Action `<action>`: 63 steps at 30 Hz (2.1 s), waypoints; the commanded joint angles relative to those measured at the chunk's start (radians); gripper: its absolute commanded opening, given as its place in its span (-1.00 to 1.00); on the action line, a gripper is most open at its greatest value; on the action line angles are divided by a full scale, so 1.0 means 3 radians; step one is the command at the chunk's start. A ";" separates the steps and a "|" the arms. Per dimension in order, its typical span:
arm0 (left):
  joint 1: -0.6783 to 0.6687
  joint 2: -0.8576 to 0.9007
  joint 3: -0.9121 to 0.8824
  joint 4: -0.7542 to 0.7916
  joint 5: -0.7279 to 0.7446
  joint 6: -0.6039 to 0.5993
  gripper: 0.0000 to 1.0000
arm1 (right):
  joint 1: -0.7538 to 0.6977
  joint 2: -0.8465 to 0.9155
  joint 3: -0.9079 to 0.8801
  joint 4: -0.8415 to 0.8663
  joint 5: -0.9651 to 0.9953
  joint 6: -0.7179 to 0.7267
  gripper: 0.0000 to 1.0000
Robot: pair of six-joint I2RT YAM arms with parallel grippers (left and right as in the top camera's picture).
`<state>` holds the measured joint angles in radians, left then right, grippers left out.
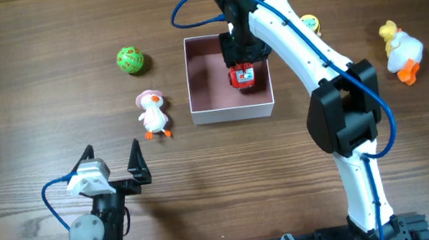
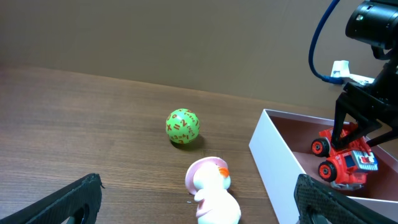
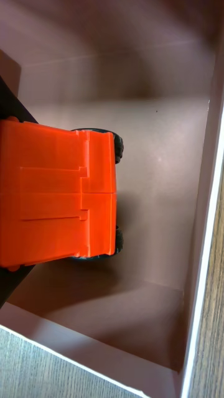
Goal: Pack container
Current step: 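Lift the fire truck and carry it left over the box, then lower the fire truck into the box and open the right gripper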
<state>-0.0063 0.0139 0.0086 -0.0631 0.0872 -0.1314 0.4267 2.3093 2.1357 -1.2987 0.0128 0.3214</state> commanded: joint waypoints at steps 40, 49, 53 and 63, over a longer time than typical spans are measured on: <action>0.0024 -0.0022 -0.0010 -0.0023 -0.0008 0.0065 1.00 | -0.0136 0.0141 0.0009 0.0092 0.0083 -0.0009 0.01; 0.0024 -0.0022 -0.0010 -0.0024 -0.0008 0.0065 1.00 | -0.0139 0.0188 0.0008 0.0067 0.0084 0.0010 0.01; 0.0024 -0.0022 -0.0010 -0.0023 -0.0008 0.0065 0.99 | -0.0154 0.0189 0.0008 0.0106 0.0084 0.0010 0.03; 0.0024 -0.0022 -0.0010 -0.0024 -0.0008 0.0065 1.00 | -0.0159 0.0189 0.0008 0.0150 0.0108 0.0001 0.27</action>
<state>-0.0063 0.0139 0.0086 -0.0631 0.0872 -0.1314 0.3824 2.3508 2.1357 -1.2564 0.0212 0.3172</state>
